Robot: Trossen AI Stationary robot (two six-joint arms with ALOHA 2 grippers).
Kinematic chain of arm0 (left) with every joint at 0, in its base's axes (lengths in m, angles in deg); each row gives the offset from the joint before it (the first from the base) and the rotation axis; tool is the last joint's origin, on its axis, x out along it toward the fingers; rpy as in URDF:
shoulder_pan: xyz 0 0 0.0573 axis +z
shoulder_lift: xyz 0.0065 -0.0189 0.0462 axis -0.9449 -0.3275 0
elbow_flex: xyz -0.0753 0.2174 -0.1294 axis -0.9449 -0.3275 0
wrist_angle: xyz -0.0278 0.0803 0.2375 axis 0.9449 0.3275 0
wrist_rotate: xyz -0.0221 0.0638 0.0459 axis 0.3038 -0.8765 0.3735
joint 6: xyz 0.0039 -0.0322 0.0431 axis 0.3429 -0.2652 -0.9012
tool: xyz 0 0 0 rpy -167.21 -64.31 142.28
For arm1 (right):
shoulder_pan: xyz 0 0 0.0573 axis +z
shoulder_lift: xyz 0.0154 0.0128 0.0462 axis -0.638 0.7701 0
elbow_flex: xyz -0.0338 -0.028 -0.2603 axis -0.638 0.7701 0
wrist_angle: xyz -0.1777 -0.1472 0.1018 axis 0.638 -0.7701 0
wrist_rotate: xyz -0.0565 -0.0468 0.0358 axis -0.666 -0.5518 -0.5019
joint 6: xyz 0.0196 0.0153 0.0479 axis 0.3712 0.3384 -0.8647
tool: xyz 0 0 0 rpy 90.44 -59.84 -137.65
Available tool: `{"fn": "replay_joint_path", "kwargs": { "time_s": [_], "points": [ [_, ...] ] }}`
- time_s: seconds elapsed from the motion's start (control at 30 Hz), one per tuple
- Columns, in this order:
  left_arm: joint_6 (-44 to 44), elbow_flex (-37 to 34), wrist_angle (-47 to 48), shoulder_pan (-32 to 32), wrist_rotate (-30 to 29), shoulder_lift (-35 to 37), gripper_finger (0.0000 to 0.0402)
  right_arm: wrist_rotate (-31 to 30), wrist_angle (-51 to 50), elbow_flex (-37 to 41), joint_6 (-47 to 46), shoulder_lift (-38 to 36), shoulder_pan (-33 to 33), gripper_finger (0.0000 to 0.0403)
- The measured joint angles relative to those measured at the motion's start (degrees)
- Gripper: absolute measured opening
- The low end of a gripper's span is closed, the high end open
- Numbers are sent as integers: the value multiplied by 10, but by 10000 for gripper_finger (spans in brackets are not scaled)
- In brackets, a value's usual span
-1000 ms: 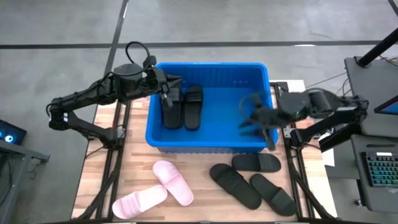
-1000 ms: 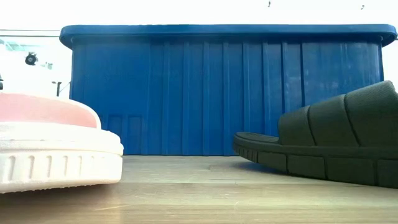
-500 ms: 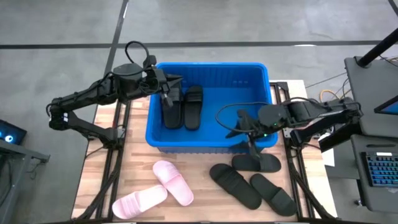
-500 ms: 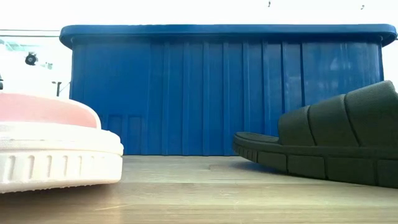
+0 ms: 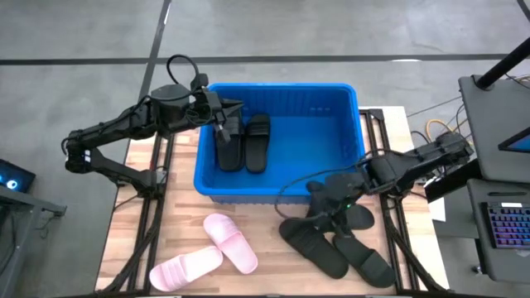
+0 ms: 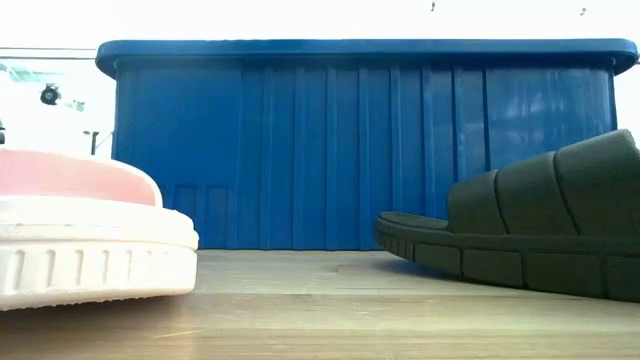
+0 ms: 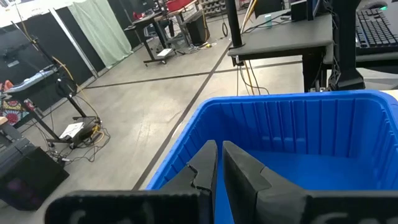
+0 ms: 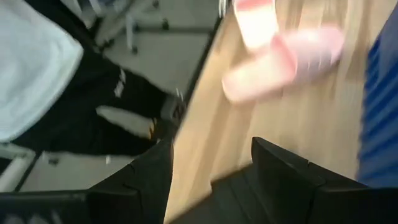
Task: Pick and place slides into bin
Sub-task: Put the black slide into the blue bin
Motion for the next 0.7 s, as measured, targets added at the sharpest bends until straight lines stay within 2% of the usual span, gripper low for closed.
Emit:
{"fn": "replay_joint_path", "kwargs": {
  "time_s": [0.2, 0.47, 0.6, 0.7],
  "points": [
    [0, 0, 1, 0, 0, 0, 11, 23, -122, 0, -88, 32, 19, 204],
    [0, 0, 1, 0, 0, 0, 11, 32, -143, 0, -43, 76, 59, 203],
    [0, 0, 1, 0, 0, 0, 11, 19, -146, 0, -28, 89, 78, 203],
    [0, 0, 1, 0, 0, 0, 11, -13, -164, 3, -43, 95, 85, 209]
  ]
}}
